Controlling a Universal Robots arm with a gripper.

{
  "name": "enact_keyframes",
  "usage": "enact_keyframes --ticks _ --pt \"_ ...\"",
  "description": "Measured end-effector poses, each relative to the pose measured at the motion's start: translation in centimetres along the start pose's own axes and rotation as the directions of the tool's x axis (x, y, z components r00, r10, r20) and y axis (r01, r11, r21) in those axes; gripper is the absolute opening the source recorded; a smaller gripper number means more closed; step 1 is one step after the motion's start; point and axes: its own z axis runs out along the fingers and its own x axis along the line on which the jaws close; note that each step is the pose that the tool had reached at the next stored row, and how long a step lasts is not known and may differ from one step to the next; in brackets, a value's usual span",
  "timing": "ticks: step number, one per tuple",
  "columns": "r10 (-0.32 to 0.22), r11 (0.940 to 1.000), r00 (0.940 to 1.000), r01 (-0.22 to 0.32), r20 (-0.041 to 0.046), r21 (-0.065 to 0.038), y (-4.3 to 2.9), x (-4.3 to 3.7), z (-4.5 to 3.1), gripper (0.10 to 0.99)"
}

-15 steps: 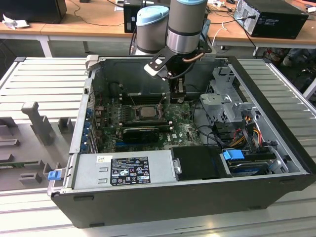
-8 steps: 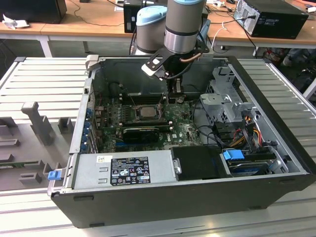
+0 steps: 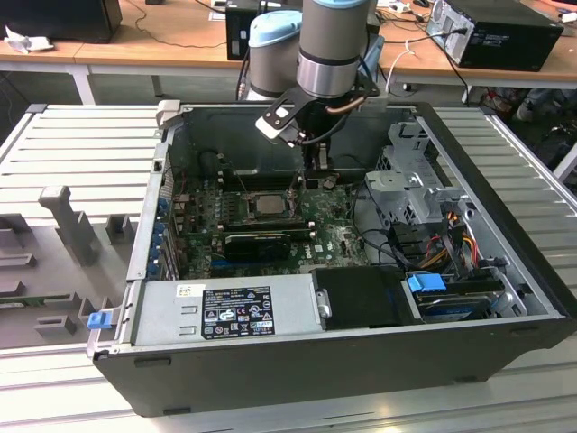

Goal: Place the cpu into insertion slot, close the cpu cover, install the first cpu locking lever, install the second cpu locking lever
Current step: 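Close the cpu cover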

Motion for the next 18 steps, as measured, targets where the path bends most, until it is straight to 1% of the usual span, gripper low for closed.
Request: enact_keyframes --ticks 18 --pt "0.000 1.0000 1.0000 0.000 0.0001 0.000 -0.56 0.00 -0.01 0.106"
